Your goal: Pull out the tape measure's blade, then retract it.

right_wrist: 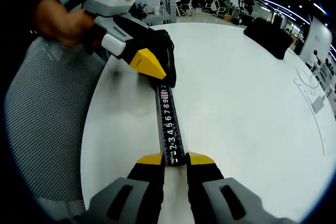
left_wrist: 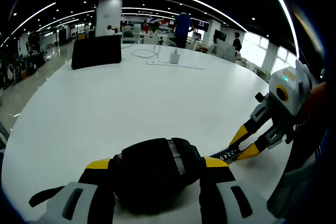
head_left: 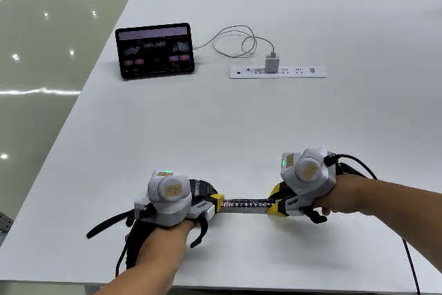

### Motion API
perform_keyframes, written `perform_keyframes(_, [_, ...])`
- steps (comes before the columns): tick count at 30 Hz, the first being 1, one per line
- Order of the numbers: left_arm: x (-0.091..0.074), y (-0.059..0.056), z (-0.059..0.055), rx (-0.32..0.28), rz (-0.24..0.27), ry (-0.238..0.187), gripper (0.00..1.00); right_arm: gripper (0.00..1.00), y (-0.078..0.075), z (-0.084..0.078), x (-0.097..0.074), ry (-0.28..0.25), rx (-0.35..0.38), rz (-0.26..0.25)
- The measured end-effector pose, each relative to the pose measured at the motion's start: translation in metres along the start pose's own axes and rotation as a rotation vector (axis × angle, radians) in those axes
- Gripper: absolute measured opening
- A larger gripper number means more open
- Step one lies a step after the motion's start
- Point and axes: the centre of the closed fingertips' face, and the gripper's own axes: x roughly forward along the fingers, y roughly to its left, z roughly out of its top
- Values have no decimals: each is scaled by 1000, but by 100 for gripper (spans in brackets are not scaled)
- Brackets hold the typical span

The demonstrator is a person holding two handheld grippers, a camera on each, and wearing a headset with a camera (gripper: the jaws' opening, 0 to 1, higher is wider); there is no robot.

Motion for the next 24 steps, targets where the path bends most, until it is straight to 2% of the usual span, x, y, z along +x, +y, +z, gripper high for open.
perform_keyframes(24, [0, 0, 0, -6, -2, 5, 61, 12, 3, 12, 9, 0, -17, 10])
